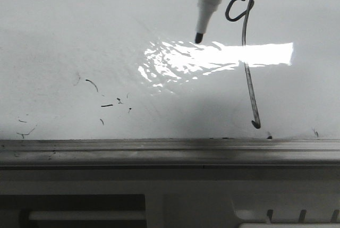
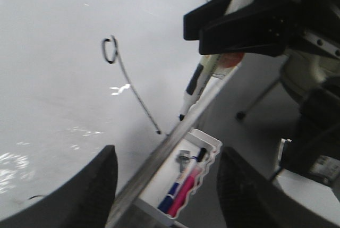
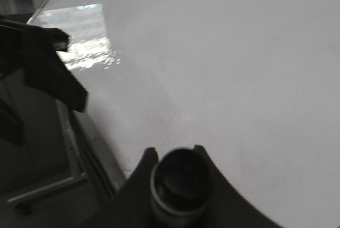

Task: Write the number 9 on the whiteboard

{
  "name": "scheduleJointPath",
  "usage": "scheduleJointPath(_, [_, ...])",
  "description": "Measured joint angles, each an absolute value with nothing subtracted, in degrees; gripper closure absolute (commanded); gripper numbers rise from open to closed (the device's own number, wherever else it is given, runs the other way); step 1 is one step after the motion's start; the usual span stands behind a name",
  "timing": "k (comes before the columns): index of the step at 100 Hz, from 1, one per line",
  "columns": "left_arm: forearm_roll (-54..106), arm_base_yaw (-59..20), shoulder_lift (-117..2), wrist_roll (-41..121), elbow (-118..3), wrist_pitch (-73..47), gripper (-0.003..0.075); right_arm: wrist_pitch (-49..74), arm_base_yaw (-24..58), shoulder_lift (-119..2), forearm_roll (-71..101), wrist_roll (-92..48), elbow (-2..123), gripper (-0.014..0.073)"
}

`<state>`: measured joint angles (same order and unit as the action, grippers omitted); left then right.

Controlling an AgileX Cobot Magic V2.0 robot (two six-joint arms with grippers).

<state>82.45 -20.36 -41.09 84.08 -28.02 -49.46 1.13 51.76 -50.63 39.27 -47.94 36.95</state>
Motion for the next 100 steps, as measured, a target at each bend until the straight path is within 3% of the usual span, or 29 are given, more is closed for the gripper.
scheduleJointPath(28, [93.2, -31.7, -59.9, 103.8, -29.7, -53.3, 0.0372, 8.2, 53.6, -50.6, 38.8, -47.9, 38.5, 0.0663])
scheduleJointPath(64, [98.4, -38.2, -71.9, 106.9, -36.7, -53.4, 0.0385, 14.0, 53.6, -50.6, 38.4, -48.1, 38.5, 0.0662])
scheduleJointPath(71, [98.6, -38.2, -72.2, 106.9, -37.2, -53.7, 0.0437, 14.0, 53.6, -50.6, 38.4, -48.2, 38.5, 0.0662])
scheduleJointPath(89, [96.4, -38.4, -72.3, 107.0, -37.3, -55.1, 0.0659, 14.1, 53.6, -50.7, 38.8, -48.2, 38.5, 0.0662])
scheduleJointPath(100, [94.9, -38.4, -72.3, 107.2, -37.3, -55.8, 0.0738, 14.4, 53.6, -50.7, 39.1, -48.2, 38.5, 0.0662])
